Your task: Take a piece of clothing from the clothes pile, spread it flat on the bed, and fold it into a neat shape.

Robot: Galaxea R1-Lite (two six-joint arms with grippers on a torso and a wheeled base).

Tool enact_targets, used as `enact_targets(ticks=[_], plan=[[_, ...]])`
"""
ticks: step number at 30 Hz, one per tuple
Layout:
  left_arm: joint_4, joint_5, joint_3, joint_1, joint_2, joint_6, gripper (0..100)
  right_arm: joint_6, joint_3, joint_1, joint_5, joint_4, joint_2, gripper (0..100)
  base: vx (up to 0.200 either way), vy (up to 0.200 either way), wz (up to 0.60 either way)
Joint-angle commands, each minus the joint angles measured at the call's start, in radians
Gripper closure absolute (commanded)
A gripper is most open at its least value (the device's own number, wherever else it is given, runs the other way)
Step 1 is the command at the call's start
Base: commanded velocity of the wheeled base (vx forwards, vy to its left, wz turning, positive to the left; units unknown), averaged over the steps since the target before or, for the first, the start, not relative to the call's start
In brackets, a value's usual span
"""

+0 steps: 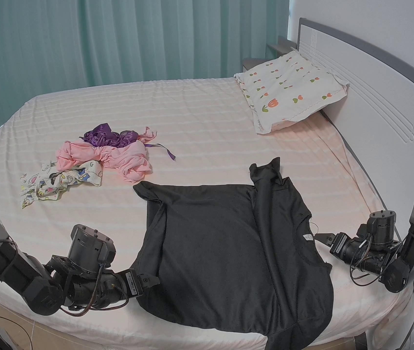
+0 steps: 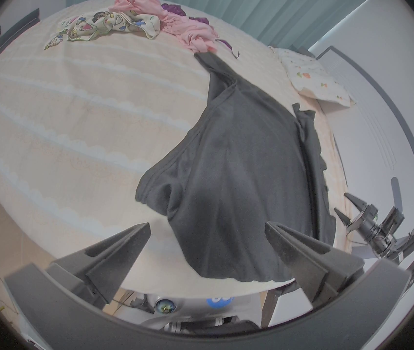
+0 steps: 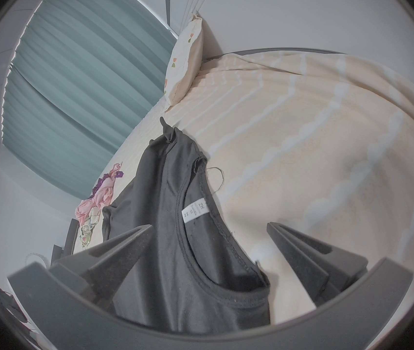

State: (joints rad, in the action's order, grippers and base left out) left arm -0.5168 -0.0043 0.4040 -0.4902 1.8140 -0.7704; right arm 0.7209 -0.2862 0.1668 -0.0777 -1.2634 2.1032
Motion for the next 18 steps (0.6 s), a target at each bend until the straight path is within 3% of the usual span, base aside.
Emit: enact_targets(ticks=[1, 5, 18], plan=[[-0.089, 0.013, -0.002, 0.005, 0.048, -0.012, 0, 0.0, -0.001, 0.0, -0.001, -0.001, 0.001, 0, 0.0, 0.0, 0.0], [-0.195, 0.043, -0.01, 0.007, 0.07, -0.049, 0, 0.002, -0.002, 0.0, -0.001, -0.002, 0.0, 0, 0.0, 0.0, 0.0], [-0.361, 0.107, -0.027, -0.001, 0.225, -0.047, 0, 0.002, 0.004, -0.001, -0.001, -0.031, 0.003, 0, 0.0, 0.0, 0.0]])
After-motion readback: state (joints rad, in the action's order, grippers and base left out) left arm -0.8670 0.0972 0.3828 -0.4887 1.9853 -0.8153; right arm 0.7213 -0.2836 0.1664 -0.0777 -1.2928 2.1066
